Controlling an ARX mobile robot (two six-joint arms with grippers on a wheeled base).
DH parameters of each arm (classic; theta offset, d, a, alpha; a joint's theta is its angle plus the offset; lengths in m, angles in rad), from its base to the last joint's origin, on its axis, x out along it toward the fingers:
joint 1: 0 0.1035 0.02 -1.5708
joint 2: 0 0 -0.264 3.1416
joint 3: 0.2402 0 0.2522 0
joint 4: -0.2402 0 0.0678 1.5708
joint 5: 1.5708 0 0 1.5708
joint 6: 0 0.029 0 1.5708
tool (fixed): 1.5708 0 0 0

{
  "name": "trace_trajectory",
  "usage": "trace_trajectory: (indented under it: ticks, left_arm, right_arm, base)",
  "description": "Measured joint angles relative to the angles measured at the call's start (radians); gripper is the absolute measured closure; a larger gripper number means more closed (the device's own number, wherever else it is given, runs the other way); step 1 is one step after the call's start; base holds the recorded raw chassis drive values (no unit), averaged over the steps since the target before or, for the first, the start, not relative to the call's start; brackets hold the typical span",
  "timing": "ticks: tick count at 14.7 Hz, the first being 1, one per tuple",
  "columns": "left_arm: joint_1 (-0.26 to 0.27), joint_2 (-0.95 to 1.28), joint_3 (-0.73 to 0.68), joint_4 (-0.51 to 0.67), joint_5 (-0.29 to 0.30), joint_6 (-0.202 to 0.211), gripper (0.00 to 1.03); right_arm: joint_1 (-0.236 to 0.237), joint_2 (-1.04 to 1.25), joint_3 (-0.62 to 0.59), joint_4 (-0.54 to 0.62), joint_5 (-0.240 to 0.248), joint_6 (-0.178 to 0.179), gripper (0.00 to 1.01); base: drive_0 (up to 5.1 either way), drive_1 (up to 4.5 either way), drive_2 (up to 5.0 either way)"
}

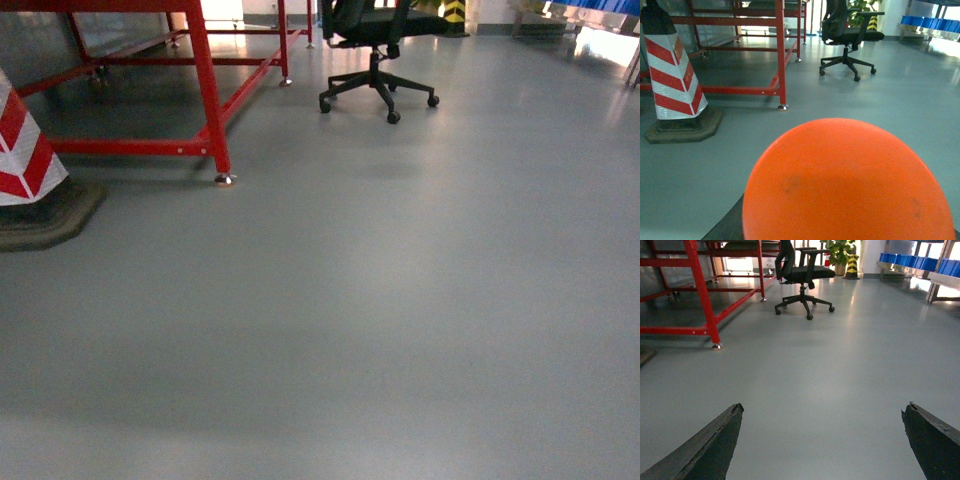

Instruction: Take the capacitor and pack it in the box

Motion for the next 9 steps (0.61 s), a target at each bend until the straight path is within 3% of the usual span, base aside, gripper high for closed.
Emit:
trace_trajectory:
  ticks: [9]
  left_arm:
    - [0.0,0.0,0.0,0.002,0.0,0.0,0.59]
  right_arm:
    - [0.0,0.0,0.0,0.001,0.0,0.0,0.03]
  base:
    - [-5.1,2.4,2.4]
